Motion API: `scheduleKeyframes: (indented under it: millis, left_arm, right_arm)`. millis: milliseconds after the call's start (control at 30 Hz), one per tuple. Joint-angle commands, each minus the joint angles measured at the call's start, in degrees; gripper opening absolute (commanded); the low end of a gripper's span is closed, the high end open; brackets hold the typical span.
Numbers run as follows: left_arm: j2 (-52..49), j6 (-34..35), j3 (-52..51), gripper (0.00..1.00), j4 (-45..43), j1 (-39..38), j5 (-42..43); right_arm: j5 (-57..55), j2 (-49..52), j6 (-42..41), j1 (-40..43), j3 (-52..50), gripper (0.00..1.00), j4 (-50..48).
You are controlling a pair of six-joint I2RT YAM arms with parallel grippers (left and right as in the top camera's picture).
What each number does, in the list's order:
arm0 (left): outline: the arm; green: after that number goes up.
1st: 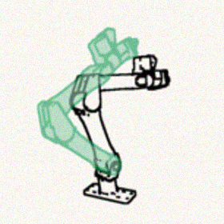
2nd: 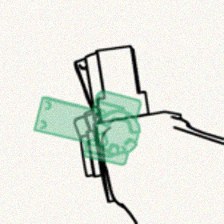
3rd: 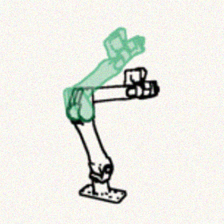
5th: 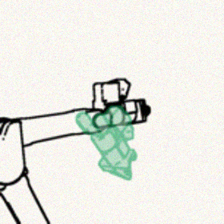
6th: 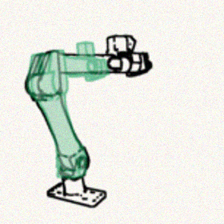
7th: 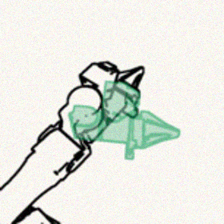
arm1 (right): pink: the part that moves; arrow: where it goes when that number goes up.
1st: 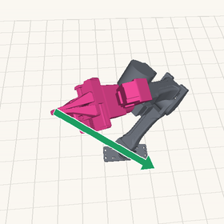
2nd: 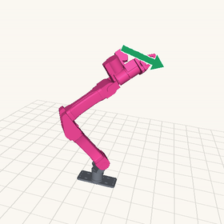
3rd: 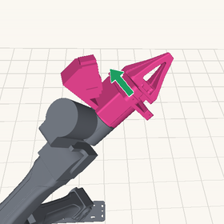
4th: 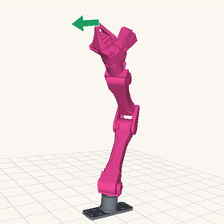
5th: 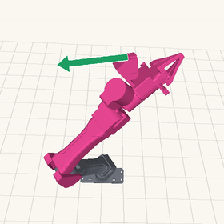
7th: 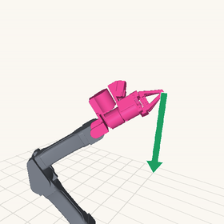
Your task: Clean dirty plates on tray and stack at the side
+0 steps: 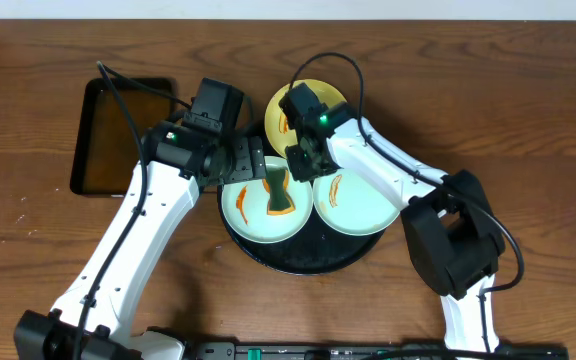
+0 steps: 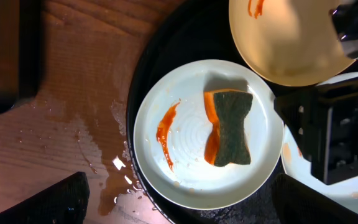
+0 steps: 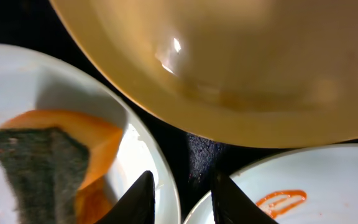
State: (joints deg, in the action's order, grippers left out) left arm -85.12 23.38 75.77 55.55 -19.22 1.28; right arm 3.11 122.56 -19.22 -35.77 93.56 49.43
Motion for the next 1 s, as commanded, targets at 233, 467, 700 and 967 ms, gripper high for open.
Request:
scheduleKeyframes:
  millis: [233,467,700,967]
  left_arm:
    - [-0.6,0.3,0.2,0.94,0.1,0.3,-0.7]
    - [-0.6,0.3,0.2,0.94,0.1,0.3,-0.7]
    - [-0.6,0.3,0.2,0.94,0.1,0.3,-0.7]
    - [-0.6,0.3,0.2,0.94,0.1,0.3,-0.7]
  right_arm:
    - [0.2,0.4,0.0,-1.1,-1.6,0.26,-2.3]
    - [2.1,0.4,-0.4,-1.5,-5.2,0.21,-6.0]
    - [2.3,0.4,-0.5,-1.4,-6.7,0.17,-6.4]
    - [2.3,0.4,-0.5,-1.4,-6.7,0.03,-6.6]
